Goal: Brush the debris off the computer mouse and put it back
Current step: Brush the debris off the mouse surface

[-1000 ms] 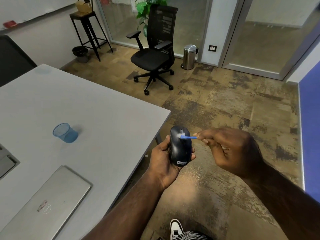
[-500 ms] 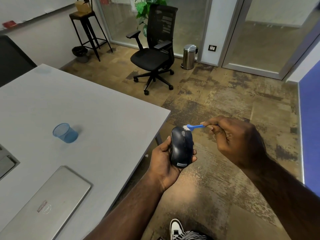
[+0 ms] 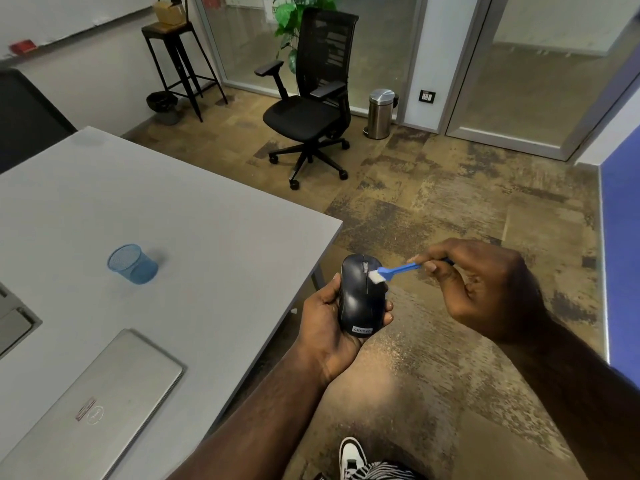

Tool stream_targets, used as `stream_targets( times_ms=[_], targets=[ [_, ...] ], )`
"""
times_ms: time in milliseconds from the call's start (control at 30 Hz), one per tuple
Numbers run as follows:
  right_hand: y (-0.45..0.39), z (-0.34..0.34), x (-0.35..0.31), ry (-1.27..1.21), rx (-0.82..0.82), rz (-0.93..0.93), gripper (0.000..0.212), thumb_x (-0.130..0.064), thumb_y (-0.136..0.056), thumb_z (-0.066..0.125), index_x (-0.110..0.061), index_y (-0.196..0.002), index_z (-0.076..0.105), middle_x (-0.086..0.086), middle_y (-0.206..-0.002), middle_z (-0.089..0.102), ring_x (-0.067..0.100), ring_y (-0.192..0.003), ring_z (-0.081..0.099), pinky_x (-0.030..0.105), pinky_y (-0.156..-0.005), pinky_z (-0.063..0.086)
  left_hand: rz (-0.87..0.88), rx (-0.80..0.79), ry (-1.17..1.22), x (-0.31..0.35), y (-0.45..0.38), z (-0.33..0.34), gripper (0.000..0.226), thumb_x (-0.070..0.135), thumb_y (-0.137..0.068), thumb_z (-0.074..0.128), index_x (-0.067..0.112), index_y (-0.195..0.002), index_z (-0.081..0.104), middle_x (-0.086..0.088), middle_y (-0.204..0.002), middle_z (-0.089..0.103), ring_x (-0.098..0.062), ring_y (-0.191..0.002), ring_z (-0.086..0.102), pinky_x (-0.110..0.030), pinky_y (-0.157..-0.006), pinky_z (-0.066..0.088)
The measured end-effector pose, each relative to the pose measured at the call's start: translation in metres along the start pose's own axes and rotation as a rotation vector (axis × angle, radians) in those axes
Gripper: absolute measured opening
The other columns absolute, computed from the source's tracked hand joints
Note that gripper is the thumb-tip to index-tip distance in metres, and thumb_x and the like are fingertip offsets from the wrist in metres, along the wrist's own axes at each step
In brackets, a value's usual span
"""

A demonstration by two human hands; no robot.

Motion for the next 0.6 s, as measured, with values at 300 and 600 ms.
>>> stream_targets(
  times_ms=[300,600],
  targets=[
    [0.003,0.001,-0.003,-0.061,-0.051,-0.034,0.015,-0.009,-0.087,0.060,-0.004,-0.089,0.074,0.002,-0.082,0.075,0.016,-0.068,0.071,0.035,-0.055,0.056,0.004,0.026,0.037,0.001,0.003,0.003,0.050,0.036,-0.091,0.050,-0.001,-0.119,0.066,-0.025,-0.105,0.068,-0.035,-0.078,0.067,-0.041,-0.067,0.058],
    [0.012,0.011,-0.019,-0.155,-0.130,-0.112,0.013,-0.009,-0.087,0.062,-0.008,-0.089,0.075,-0.002,-0.083,0.074,0.002,-0.074,0.064,0.023,-0.062,0.052,0.020,0.065,0.100,0.004,0.003,0.000,0.051,0.036,-0.096,0.042,-0.004,-0.101,0.074,-0.023,-0.096,0.071,-0.031,-0.077,0.070,-0.039,-0.070,0.060]
  ],
)
Point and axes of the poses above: each hand's wrist, its own y-axis away from the middle knuckle, its own z-axis out of the palm, x = y × z, the point moved 6 cm from there along -y, towards the middle knuckle
